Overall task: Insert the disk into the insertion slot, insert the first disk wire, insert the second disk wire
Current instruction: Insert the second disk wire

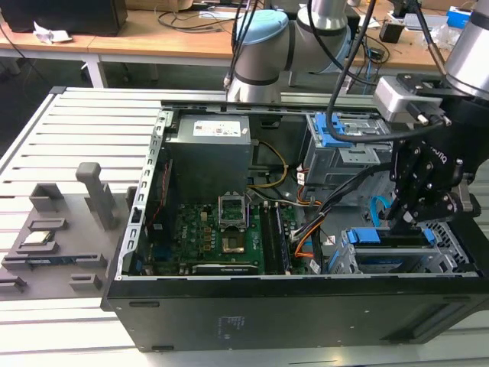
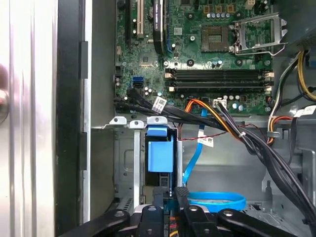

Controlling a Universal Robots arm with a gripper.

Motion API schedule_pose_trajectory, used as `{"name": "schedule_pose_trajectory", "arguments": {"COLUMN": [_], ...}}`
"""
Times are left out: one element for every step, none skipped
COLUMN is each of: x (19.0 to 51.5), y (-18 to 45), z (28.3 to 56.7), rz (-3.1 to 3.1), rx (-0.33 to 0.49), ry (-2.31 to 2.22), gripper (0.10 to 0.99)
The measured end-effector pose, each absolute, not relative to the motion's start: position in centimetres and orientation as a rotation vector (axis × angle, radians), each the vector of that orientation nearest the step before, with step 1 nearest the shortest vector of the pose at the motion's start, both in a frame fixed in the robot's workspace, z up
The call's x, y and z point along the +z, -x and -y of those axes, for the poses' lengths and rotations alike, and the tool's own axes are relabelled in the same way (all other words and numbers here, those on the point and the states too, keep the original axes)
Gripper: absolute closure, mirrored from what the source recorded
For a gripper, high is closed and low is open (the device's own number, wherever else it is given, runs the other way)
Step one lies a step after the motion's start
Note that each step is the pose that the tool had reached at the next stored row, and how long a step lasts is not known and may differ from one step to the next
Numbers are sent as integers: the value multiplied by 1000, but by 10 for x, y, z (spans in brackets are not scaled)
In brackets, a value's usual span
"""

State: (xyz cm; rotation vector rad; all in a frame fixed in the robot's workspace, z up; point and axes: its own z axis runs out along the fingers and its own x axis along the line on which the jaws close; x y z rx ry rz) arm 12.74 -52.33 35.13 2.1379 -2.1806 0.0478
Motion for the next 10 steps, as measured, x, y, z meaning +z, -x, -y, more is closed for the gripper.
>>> {"name": "schedule_pose_trajectory", "arguments": {"x": [357,375,378,378,378,378,378,378,378,378], "y": [-127,-127,-127,-127,-127,-127,-127,-127,-127,-127], "z": [522,521,521,521,521,521,521,521,521,521], "rz": [2180,2181,2181,2181,2181,2181,2181,2181,2181,2181], "rx": [48,48,47,47,47,47,48,47,47,47], "ry": [-2138,-2138,-2138,-2138,-2138,-2138,-2138,-2138,-2138,-2138], "gripper": [851,980,980,980,980,980,980,980,980,980]}}
